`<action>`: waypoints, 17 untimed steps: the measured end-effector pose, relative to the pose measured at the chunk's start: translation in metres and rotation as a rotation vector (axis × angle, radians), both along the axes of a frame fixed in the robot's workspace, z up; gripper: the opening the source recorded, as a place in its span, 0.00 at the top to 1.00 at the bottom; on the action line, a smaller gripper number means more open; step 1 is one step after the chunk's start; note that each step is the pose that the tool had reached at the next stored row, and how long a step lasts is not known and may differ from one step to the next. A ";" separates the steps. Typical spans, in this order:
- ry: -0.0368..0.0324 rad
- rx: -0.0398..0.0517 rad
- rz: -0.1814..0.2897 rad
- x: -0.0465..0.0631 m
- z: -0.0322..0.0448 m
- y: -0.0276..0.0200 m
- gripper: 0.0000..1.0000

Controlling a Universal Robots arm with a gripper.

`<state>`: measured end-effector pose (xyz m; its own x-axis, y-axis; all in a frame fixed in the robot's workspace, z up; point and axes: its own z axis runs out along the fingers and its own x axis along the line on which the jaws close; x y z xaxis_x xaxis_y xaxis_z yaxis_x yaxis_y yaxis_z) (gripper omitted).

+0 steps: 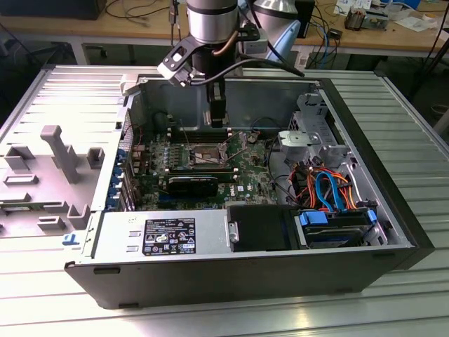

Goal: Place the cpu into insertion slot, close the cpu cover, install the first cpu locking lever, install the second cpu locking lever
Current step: 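Place the cpu into insertion slot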

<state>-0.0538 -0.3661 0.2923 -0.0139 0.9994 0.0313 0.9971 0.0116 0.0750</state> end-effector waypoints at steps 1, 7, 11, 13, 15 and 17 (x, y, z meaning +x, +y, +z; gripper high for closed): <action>-0.0004 0.0000 -0.003 0.000 -0.0043 0.0000 0.45; -0.0051 -0.0002 -0.006 -0.004 -0.0176 -0.0015 0.45; -0.0051 -0.0001 -0.006 -0.004 -0.0178 -0.0015 0.45; -0.0051 -0.0001 -0.006 -0.004 -0.0178 -0.0015 0.45; -0.0051 -0.0001 -0.006 -0.004 -0.0179 -0.0015 0.45; -0.0053 0.0002 -0.006 -0.004 -0.0186 -0.0015 0.45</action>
